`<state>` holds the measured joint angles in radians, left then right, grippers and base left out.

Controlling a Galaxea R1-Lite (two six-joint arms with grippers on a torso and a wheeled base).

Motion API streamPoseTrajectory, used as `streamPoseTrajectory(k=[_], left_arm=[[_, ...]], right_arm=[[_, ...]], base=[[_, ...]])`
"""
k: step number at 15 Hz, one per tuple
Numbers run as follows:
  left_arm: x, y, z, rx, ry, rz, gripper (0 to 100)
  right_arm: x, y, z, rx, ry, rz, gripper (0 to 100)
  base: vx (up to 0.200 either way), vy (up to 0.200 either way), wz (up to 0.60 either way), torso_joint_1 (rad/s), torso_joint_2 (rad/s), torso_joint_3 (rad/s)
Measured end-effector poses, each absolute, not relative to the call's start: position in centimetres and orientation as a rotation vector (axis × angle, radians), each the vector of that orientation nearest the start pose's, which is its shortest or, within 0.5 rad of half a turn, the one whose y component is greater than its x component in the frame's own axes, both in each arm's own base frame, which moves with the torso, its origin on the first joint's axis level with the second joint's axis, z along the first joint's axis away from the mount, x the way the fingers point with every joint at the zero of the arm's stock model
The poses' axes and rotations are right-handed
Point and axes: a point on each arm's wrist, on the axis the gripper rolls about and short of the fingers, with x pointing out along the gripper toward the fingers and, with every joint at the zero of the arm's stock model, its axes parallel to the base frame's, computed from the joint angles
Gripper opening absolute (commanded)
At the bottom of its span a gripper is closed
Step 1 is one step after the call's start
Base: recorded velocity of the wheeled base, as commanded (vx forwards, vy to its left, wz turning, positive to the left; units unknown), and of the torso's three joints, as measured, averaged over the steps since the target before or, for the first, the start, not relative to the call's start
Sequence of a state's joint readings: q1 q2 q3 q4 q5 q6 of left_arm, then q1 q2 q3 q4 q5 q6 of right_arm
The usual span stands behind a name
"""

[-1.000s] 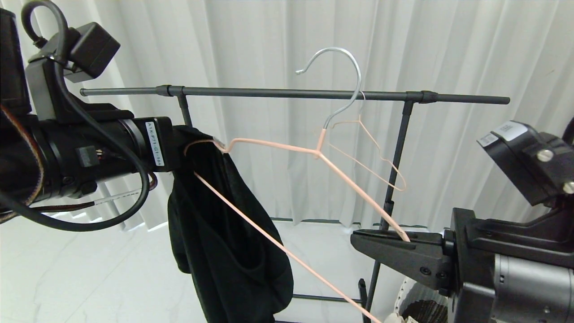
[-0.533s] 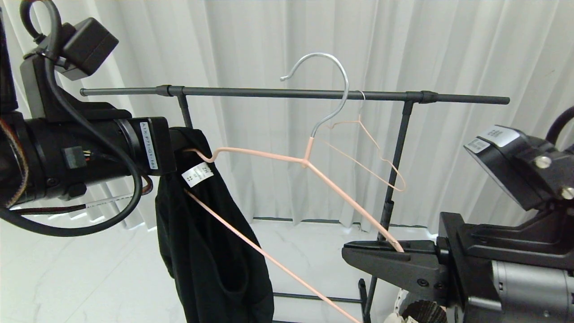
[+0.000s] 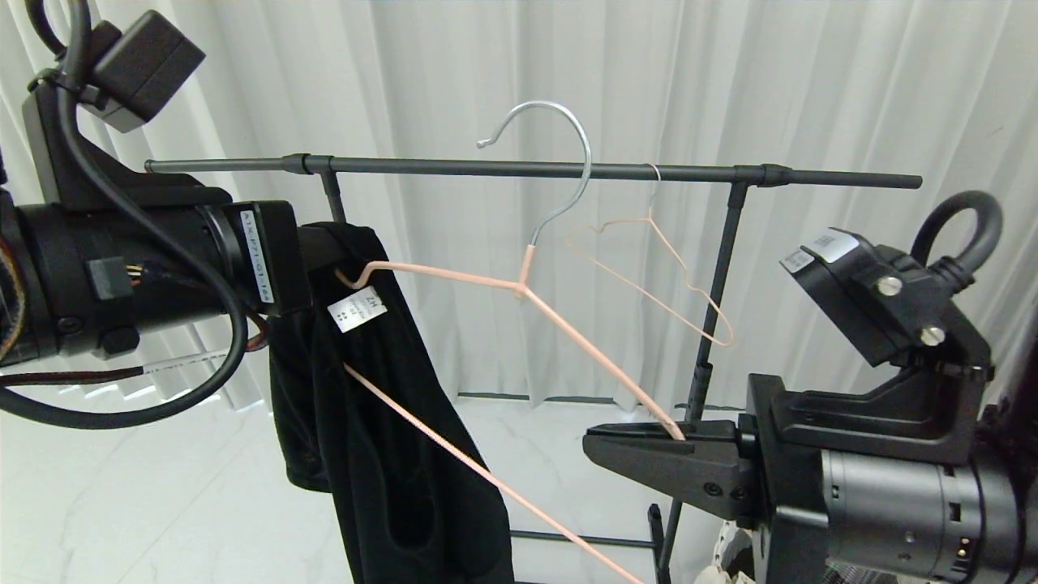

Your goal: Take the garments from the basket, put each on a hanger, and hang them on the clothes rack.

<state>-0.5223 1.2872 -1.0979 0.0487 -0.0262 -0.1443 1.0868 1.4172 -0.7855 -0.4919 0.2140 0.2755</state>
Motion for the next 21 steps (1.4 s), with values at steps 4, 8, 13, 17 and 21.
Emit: streamPoseTrajectory(k=[4,8,13,17,21], left_arm=[[17.3,-10.2,30.8,-0.084,0.263,-0.535,0],[16.9,-10.6,30.9,-0.085,0.261,-0.565,0],[17.7,-9.9,30.7,-0.088,0.268,-0.513,0],[18.9,-8.6,30.0,-0.093,0.324,-0.455,0],[18.9,-8.7,30.2,-0.096,0.361,-0.517,0]], right_arm=[[11.5,23.1,23.2,0.174,0.32,1.302,0],[12.0,23.9,22.3,0.165,0.358,1.297,0],[12.3,23.1,20.9,0.157,0.386,1.263,0],[12.2,20.6,20.8,0.174,0.355,1.222,0],[12.3,19.7,21.7,0.216,0.288,1.252,0]], base=[[0.0,0.0,0.0,0.0,0.0,0.0],[0.0,0.0,0.0,0.0,0.0,0.0],[0.0,0.0,0.0,0.0,0.0,0.0],[0.0,0.0,0.0,0.0,0.0,0.0],[0.0,0.0,0.0,0.0,0.0,0.0]])
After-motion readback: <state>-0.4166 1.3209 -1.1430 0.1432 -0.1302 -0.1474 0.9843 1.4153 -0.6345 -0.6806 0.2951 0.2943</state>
